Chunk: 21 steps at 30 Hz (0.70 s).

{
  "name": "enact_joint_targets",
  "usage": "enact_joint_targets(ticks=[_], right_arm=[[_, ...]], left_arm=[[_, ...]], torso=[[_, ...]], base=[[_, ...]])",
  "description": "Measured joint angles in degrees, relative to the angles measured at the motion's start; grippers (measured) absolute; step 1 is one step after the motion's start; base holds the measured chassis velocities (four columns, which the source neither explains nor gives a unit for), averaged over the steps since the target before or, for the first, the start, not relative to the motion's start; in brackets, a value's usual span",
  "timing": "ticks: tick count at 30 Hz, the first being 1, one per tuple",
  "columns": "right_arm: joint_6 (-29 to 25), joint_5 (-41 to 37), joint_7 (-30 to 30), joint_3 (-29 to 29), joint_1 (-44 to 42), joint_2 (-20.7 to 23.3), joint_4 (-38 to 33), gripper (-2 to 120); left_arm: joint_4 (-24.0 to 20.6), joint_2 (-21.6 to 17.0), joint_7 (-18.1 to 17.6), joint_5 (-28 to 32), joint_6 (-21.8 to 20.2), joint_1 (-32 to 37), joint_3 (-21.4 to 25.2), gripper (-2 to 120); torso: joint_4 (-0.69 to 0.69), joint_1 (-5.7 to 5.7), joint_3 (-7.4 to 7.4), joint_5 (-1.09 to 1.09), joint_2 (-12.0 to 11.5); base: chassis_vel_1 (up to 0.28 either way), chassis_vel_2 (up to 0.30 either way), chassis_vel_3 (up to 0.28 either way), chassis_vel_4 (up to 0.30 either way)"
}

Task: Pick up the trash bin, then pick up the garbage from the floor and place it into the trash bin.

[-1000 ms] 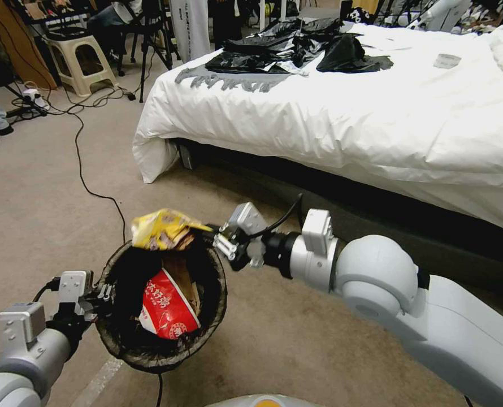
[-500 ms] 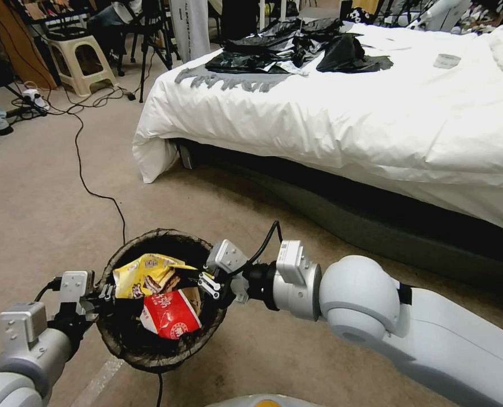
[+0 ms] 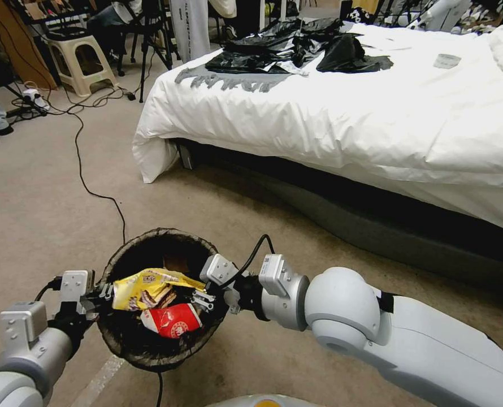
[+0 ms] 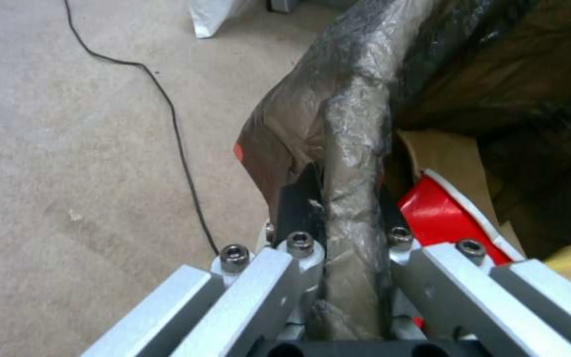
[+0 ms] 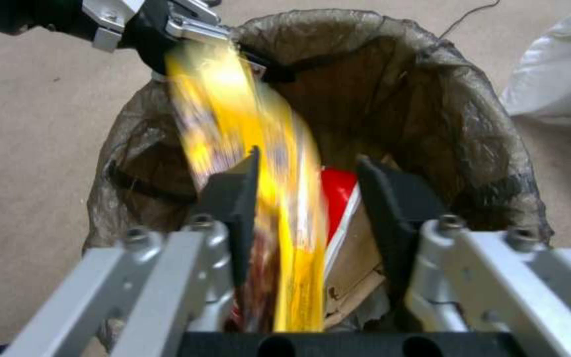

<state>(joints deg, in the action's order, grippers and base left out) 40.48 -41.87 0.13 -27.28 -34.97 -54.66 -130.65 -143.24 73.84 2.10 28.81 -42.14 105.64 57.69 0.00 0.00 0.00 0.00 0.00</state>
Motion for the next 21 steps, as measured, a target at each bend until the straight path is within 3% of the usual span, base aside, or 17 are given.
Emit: enact_joint_targets(ticks=[6,9,13,21], right_arm=[[-0.1,-0.7,0.7,0.6,0.0,-0.1,-0.2,62],[-0.3,-2.7,1.7,3.2,-0.3,-0.1,-1.4,79],[-0.5,-4.6,2.3,6.2,-1.0,0.4,-2.8,92],[-2.9,-7.2,3.7,12.6,-2.6,1.6,-6.1,100]], left_arm=[[0.0,0.0,0.0,0.0,0.0,-0.1,-0.1,1],[0.0,0.1,0.0,0.0,0.0,-0.1,-0.1,1],[0.0,0.3,0.1,0.0,0.0,-0.2,-0.1,1],[0.0,0.4,0.1,0.0,0.0,-0.5,-0.1,1]], torso=[[0.00,0.00,0.00,0.00,0.0],[0.00,0.00,0.00,0.00,0.0],[0.00,0.00,0.00,0.01,0.0],[0.00,0.00,0.00,0.01,0.0]], base=[[0.000,0.000,0.000,0.000],[0.000,0.000,0.000,0.000],[0.000,0.000,0.000,0.000],[0.000,0.000,0.000,0.000]])
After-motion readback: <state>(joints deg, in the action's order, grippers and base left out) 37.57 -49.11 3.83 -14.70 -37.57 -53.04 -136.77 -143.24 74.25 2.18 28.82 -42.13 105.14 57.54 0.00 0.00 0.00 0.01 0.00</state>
